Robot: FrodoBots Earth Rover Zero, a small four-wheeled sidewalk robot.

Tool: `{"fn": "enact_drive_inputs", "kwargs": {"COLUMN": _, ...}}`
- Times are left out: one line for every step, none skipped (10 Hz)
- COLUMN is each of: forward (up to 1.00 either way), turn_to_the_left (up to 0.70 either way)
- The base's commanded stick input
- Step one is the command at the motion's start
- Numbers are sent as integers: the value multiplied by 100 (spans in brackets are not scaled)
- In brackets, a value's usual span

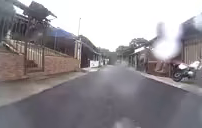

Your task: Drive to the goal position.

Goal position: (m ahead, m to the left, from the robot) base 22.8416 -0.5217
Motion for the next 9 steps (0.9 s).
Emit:
{"fn": "enact_drive_inputs", "kwargs": {"forward": 70, "turn_to_the_left": 0}}
{"fn": "enact_drive_inputs", "kwargs": {"forward": 70, "turn_to_the_left": 0}}
{"fn": "enact_drive_inputs", "kwargs": {"forward": 70, "turn_to_the_left": 0}}
{"fn": "enact_drive_inputs", "kwargs": {"forward": 70, "turn_to_the_left": 0}}
{"fn": "enact_drive_inputs", "kwargs": {"forward": 70, "turn_to_the_left": 0}}
{"fn": "enact_drive_inputs", "kwargs": {"forward": 70, "turn_to_the_left": 0}}
{"fn": "enact_drive_inputs", "kwargs": {"forward": 70, "turn_to_the_left": 0}}
{"fn": "enact_drive_inputs", "kwargs": {"forward": 70, "turn_to_the_left": 0}}
{"fn": "enact_drive_inputs", "kwargs": {"forward": 70, "turn_to_the_left": 0}}
